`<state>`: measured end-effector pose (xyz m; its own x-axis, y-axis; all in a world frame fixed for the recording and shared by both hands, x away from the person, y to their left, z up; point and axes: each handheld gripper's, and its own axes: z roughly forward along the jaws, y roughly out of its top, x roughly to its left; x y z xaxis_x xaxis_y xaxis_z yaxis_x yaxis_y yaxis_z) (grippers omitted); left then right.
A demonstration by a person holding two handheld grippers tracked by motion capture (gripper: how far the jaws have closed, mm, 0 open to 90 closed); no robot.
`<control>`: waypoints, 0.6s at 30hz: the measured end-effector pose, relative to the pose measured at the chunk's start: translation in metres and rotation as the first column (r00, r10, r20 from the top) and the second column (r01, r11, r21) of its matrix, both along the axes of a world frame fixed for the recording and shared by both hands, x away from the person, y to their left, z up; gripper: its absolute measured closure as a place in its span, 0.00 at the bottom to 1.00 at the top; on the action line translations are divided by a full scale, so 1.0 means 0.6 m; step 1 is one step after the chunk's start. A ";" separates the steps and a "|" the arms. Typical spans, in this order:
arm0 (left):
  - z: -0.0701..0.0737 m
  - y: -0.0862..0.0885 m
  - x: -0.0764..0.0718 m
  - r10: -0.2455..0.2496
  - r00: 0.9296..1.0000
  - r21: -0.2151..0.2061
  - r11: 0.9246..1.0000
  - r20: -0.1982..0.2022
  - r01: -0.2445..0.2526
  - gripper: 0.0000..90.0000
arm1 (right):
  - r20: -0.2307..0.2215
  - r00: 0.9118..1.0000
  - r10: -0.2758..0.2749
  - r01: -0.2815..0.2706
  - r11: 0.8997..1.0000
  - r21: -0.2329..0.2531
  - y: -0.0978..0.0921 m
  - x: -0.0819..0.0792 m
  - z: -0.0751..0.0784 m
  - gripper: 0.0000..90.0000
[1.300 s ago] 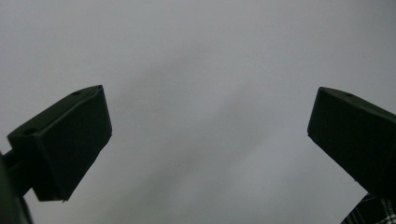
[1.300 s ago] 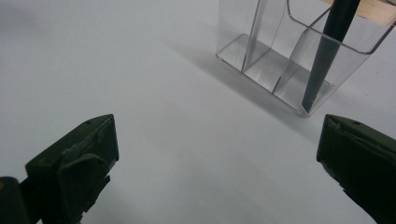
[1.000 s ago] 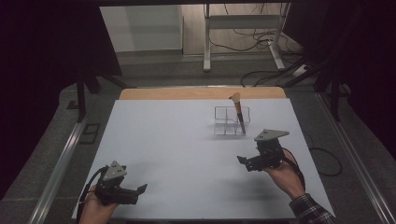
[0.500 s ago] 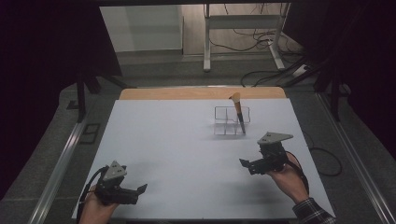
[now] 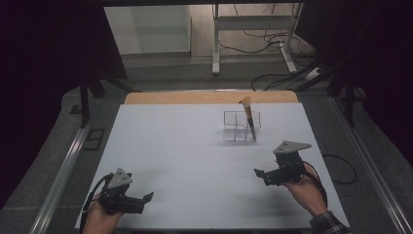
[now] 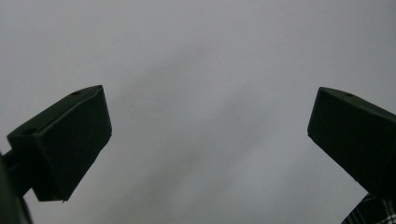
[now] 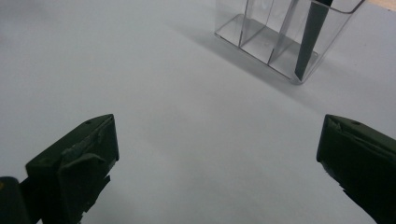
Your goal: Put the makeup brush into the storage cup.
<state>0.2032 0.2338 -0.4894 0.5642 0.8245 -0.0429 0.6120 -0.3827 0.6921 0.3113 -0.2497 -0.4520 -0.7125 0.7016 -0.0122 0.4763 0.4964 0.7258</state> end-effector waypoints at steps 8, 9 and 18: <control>0.000 0.000 0.000 0.000 1.000 -0.003 1.000 0.000 0.000 0.01 | -0.004 1.000 -0.012 0.012 1.000 -0.005 -0.012 -0.009 0.000 0.00; 0.000 0.000 0.001 -0.001 1.000 -0.003 1.000 0.000 0.001 0.01 | -0.005 1.000 -0.014 0.014 1.000 -0.004 -0.013 -0.010 0.000 0.00; 0.000 0.000 0.001 -0.003 1.000 -0.003 1.000 0.000 0.003 0.01 | -0.009 1.000 -0.028 0.028 1.000 -0.003 -0.025 -0.019 0.000 0.00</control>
